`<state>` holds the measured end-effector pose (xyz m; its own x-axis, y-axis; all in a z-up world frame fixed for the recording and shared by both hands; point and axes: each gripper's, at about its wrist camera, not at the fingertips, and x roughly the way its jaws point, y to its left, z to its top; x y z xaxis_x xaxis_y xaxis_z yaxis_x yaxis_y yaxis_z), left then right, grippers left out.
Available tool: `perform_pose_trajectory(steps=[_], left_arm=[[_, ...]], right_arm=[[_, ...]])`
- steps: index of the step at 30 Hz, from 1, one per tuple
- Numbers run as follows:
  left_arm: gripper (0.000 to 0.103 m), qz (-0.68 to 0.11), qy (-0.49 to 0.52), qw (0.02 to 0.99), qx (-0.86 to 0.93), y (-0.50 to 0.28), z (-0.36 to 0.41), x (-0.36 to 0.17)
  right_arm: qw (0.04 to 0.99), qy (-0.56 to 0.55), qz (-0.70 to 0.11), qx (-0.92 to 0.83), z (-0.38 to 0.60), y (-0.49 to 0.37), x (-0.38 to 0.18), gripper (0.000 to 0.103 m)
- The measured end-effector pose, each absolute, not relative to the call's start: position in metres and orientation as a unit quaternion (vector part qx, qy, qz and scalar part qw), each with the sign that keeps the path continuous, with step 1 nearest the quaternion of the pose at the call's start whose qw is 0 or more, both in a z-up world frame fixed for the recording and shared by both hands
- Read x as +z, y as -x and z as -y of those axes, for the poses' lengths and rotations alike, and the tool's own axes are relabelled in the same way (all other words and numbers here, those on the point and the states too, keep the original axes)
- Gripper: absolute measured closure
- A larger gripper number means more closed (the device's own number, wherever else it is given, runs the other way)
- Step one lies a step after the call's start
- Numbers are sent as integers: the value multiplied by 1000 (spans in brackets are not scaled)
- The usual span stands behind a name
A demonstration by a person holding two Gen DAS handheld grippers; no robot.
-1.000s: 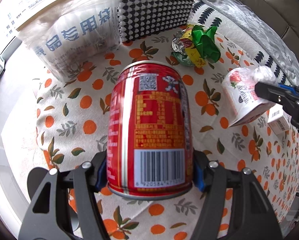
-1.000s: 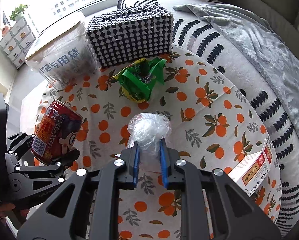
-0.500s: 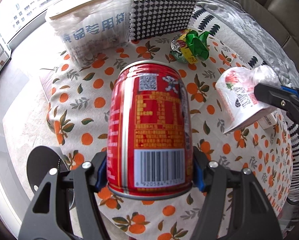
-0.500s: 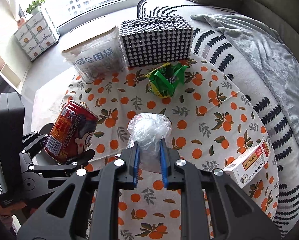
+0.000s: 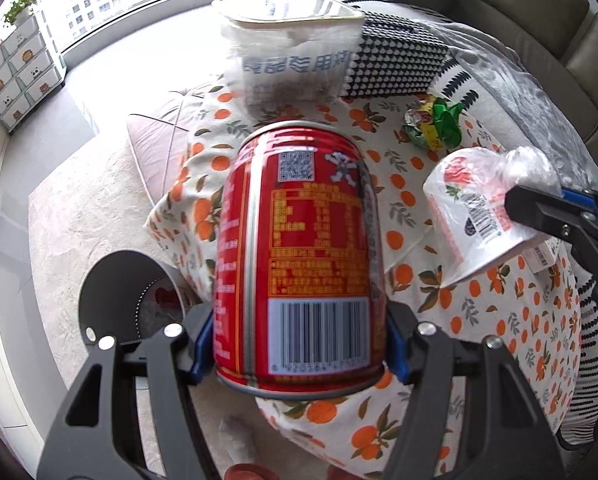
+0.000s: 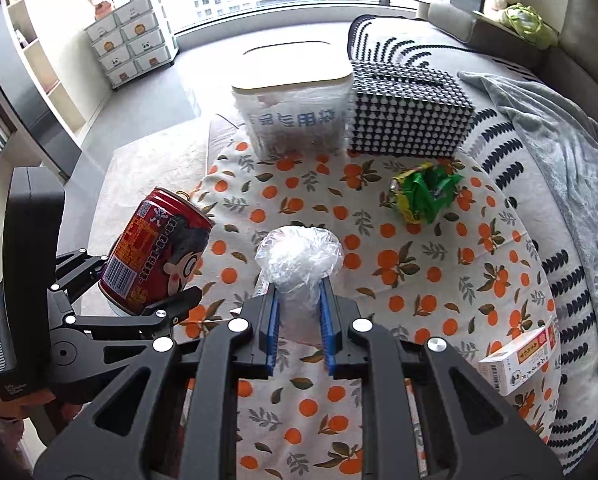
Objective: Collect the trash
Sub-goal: 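Carry the can and wrapped cup over the grey bin and open both tools to drop them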
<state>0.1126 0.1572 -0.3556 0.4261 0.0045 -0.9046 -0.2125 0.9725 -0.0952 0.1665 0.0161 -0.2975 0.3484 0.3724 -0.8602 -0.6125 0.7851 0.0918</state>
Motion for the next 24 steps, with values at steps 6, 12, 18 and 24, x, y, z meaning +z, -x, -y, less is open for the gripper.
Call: perform_pose_trajectory(steps=[6,12,18,24], left_arm=[[38,-537,97,832,98,-78,-218,-359],[38,-541,100,826,122,-39,-280,-362],[38,-544,107,820,143,-7,-334,-364],[38,-548,114,815,150,14,-372,-368]], right_arm=[[795,129,-484,341,-76,-136,-300,87],[783,132,-481,373,-144,-100,-304,87],[771,135,-481,394,-203,-73,-307,87],[765,143,-479,407,-251,-56,-315,87]])
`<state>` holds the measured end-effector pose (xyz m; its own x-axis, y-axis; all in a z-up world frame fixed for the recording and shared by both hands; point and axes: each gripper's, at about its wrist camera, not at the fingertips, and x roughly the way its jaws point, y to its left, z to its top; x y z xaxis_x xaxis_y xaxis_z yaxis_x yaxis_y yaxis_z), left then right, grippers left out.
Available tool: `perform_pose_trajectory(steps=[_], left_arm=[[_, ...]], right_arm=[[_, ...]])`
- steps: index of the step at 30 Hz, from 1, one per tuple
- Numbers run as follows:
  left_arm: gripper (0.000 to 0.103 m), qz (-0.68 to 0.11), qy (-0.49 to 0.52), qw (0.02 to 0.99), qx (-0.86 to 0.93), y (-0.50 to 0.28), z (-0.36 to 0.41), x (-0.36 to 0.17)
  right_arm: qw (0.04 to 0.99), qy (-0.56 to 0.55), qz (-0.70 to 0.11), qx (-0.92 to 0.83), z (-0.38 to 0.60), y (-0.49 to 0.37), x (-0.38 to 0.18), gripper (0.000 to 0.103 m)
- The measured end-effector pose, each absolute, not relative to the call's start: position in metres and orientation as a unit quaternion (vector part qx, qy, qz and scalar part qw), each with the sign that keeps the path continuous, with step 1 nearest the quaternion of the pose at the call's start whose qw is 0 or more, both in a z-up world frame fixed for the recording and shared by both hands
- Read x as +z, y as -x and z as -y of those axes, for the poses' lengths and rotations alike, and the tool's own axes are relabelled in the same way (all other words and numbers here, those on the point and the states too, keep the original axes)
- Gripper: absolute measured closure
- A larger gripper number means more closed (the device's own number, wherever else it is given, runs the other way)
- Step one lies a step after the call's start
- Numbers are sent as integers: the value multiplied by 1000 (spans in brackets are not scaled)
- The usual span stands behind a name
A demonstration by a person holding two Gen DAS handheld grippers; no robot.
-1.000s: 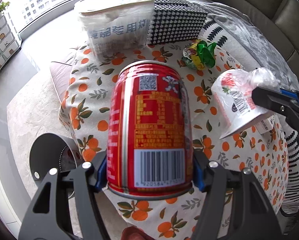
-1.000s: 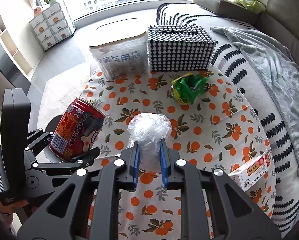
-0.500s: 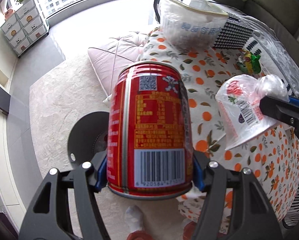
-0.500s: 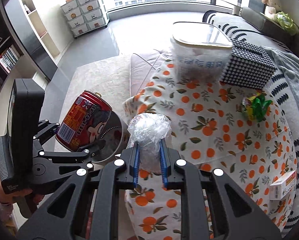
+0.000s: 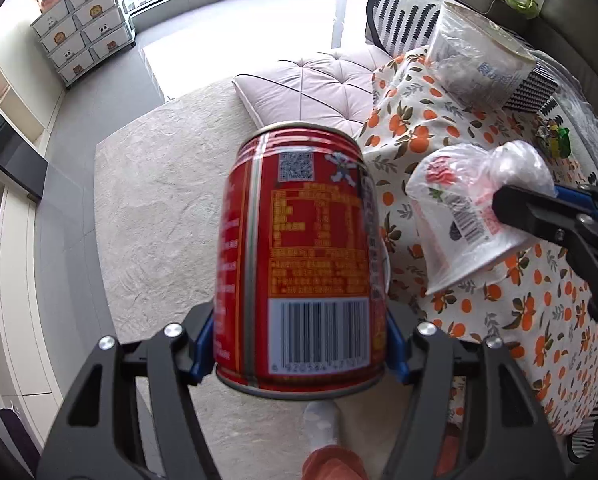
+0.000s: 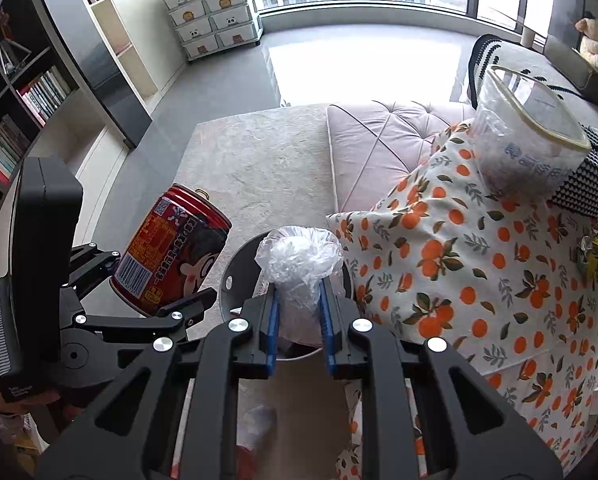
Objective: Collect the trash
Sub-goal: 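Carry the can and wrapped cup over the grey bin and open both tools to drop them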
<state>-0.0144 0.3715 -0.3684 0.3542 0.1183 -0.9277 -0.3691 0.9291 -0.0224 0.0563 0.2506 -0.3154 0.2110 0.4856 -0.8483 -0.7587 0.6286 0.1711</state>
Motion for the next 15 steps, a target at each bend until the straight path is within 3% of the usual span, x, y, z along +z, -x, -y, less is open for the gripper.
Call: perform_pose_trajectory(steps=[9,15], left_arm=[[38,-556,127,809,146,34,-404,-389],[38,-560,130,806,142,40,-414,-404]], right_arm=[[757,152,-487,409,-296,-47,-344,86],[755,166,-491,402,-311,-37,-363,78]])
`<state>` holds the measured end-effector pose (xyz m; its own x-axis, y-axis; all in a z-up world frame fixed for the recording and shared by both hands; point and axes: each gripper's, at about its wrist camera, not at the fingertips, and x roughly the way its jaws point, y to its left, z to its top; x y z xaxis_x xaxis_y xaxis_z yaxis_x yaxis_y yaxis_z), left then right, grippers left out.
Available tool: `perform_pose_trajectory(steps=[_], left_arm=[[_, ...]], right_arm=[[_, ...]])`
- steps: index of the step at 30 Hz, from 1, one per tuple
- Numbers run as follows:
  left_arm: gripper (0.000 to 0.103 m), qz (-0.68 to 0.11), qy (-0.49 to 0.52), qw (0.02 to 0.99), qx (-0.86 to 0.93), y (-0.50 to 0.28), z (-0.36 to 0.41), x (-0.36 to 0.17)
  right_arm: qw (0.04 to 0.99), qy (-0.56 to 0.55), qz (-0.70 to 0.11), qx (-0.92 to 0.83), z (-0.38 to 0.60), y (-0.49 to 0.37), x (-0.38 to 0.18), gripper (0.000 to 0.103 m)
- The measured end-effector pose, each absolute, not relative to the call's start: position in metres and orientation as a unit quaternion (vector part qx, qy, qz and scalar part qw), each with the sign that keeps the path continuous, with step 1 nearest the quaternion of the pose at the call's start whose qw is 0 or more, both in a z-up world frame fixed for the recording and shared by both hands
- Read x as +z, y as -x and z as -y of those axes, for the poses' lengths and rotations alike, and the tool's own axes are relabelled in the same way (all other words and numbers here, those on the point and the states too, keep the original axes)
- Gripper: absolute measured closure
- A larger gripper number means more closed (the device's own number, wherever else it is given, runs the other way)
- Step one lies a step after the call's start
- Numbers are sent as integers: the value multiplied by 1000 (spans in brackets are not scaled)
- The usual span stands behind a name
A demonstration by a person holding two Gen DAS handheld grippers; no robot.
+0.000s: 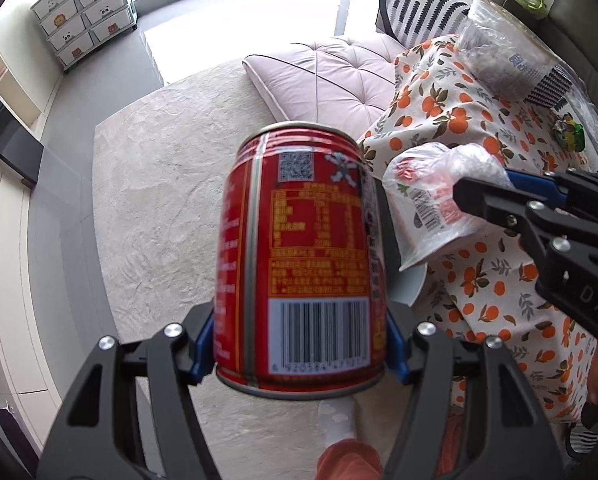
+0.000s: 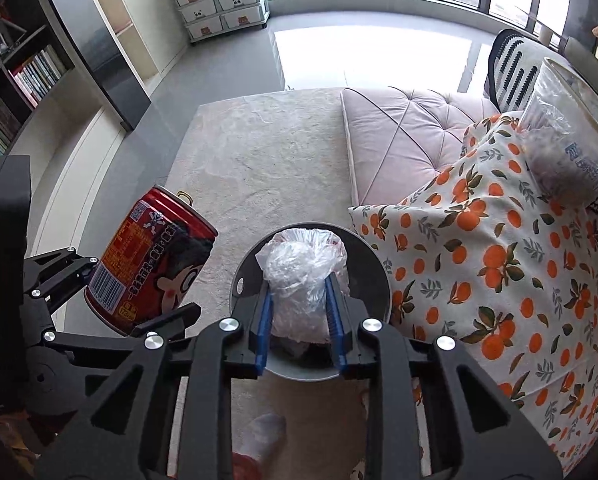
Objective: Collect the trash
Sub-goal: 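Carry the can and wrapped cup over the grey bin and open both tools to drop them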
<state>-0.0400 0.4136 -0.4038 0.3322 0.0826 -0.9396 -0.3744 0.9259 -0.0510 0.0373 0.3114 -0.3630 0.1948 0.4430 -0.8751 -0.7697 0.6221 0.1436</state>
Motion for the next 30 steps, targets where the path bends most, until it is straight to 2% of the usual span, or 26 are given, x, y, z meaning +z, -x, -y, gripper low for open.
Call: perform_pose_trajectory(steps=[5,30], left_arm=[[38,-561,131,805,140,42,-417,-407],[37,-550,109,819,120,14,-385,-408]], right_arm=[[758,167,-490,397,-315,-36,-365,66],[780,165,-488,356,-289,-56,-357,64]])
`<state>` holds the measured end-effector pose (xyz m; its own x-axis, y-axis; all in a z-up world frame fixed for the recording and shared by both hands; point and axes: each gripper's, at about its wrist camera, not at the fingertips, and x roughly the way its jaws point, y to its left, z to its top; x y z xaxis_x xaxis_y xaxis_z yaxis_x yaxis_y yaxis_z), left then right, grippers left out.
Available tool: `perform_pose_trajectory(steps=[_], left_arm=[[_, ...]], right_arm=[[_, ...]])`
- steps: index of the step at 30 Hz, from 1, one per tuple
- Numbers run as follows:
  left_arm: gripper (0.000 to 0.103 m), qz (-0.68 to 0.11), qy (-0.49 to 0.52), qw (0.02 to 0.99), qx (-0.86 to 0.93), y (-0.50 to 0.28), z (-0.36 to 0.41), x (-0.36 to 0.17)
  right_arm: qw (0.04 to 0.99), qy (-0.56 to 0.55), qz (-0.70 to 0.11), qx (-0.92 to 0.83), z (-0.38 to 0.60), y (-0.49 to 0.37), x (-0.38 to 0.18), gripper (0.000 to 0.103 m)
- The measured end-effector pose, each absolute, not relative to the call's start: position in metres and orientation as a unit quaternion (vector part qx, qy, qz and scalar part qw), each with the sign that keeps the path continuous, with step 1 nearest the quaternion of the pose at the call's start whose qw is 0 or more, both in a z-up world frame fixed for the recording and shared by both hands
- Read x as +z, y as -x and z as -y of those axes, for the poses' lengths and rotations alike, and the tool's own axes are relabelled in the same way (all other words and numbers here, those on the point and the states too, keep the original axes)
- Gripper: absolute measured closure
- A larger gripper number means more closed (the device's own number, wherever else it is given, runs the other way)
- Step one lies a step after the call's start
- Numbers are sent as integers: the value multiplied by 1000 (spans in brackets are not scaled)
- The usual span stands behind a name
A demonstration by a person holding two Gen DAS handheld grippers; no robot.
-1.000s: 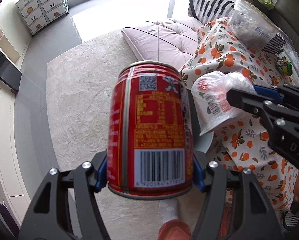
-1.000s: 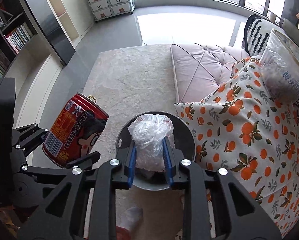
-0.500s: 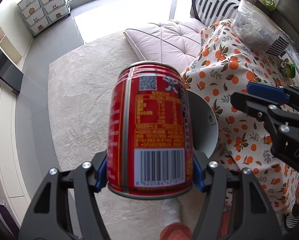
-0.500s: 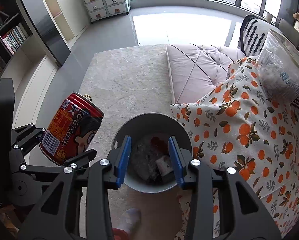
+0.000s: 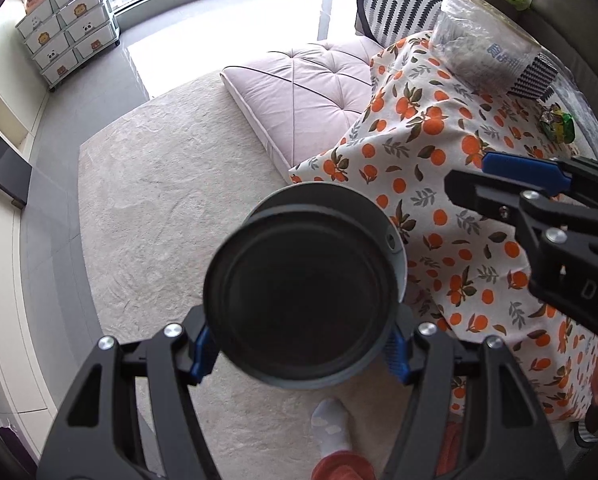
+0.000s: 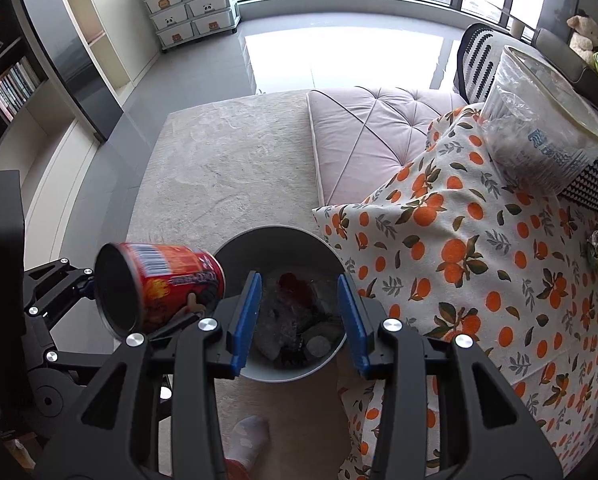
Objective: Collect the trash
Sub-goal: 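Carry the can and wrapped cup over the grey bin and open both tools to drop them, then move both tools back to the table and grasp the white medicine box with the right tool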
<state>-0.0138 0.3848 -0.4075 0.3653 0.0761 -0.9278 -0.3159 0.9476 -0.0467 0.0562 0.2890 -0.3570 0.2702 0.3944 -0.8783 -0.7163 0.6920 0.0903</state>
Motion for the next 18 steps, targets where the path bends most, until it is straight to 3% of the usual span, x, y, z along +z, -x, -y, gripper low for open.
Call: perform_pose_trajectory(steps=[18], left_arm=[[31,-537,67,834,108,4,-362,-367]], right_arm=[[796,132,-495,322,-249,-64,-339,64]])
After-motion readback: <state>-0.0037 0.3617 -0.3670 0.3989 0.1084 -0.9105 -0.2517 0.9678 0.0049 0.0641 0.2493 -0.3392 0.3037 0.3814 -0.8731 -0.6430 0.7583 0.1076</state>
